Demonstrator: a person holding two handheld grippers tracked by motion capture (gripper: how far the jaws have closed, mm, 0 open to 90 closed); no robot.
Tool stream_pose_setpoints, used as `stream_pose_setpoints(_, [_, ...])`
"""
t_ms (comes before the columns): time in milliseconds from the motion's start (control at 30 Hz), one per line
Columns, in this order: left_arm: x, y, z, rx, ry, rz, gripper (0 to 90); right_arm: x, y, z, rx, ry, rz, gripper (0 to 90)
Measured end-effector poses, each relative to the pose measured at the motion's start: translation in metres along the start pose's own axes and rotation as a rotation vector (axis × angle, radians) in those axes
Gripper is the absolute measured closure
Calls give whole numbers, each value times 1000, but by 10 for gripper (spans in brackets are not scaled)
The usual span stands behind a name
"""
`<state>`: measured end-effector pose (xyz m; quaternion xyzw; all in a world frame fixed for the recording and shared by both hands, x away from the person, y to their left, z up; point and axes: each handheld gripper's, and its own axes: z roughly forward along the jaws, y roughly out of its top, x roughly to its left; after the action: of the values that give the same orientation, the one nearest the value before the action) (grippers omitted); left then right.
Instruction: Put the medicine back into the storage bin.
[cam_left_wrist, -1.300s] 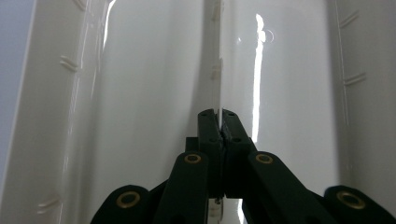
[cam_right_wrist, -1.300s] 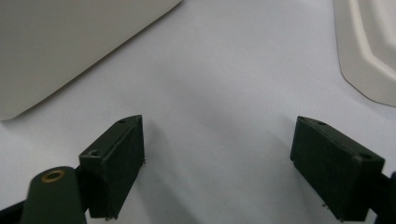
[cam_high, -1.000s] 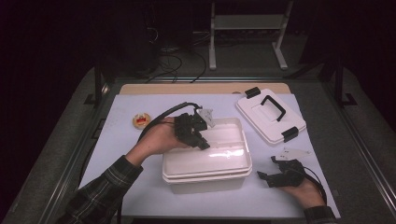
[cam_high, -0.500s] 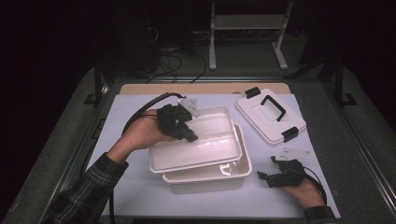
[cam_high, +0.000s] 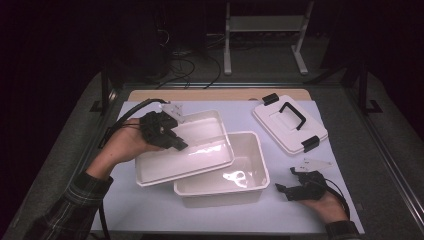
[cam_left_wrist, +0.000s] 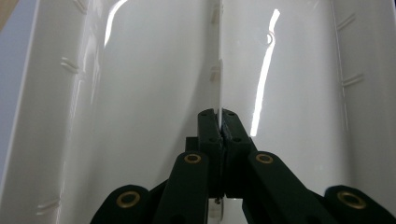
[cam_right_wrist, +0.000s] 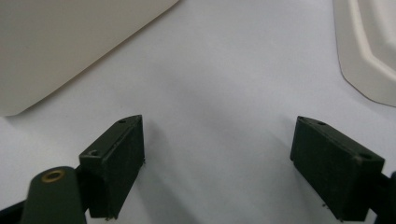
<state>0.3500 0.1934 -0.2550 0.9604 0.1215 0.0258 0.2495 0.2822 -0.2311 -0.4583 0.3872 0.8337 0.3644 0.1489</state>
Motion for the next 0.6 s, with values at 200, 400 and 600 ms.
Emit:
stream_pose_setpoints(200, [5,-24,-12,-10,22,-54,887,0,0,0,1,0,1,170])
stream_pose_setpoints(400, [7,-46,-25,-13,44,-95,887,0,0,0,1,0,1,170])
stream_pose_setpoints(600, [8,-68,-35,-20,67,-140,887,0,0,0,1,0,0,170])
